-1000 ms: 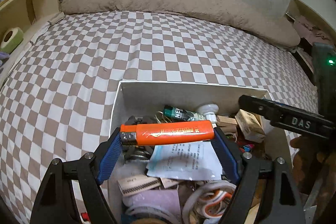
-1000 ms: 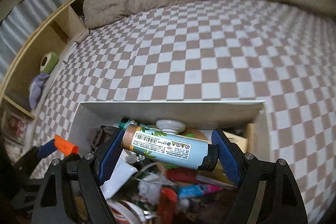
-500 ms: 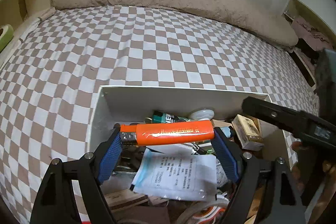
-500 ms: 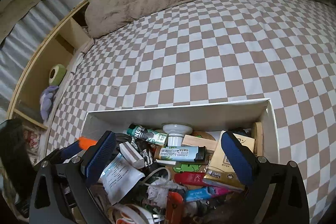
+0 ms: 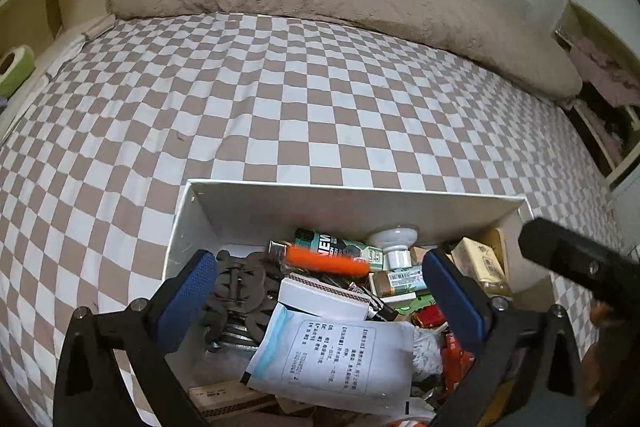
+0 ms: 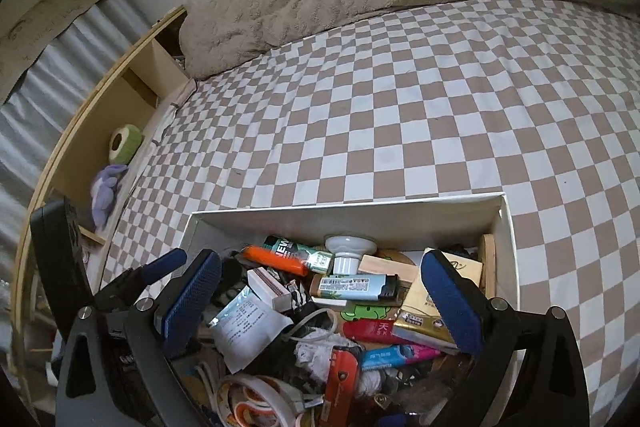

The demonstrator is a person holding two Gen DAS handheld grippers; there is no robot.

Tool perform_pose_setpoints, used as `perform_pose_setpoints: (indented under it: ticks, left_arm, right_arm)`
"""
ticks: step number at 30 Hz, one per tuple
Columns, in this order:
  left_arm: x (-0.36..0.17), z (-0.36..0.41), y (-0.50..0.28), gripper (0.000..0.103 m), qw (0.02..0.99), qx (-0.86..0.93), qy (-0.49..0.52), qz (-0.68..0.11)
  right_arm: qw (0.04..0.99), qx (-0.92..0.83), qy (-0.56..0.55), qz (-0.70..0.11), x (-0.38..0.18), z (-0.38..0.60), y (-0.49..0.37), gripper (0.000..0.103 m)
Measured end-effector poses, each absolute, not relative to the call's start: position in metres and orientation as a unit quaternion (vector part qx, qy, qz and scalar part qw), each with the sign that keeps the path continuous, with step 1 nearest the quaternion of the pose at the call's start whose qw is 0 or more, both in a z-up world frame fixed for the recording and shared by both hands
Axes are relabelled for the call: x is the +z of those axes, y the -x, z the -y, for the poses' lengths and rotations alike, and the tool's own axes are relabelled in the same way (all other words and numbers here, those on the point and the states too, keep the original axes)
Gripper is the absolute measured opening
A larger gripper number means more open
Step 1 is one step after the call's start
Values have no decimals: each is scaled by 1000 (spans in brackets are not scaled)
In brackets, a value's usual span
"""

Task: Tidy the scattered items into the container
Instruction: 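Open both tools to drop the lighter and cylinder into the shoebox, then raise both open tools away from the shoebox back over the pile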

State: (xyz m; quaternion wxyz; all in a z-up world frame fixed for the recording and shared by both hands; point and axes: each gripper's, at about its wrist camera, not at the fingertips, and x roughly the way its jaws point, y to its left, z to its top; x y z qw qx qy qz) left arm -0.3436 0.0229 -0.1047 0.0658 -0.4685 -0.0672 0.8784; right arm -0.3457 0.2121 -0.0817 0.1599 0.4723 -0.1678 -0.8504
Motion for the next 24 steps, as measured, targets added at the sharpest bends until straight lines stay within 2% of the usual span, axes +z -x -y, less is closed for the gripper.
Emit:
perform_pose_setpoints:
  ticks: [10,24]
  left_arm:
    - [-92,-21,331,103,66,878,470,58]
    - [-49,-12,288,103,54,888,455,44]
  right_arm:
    - [157,-855,-467,164,-68,-215,331,100]
    - [141,-874,-447,123,-31,-210,287,100]
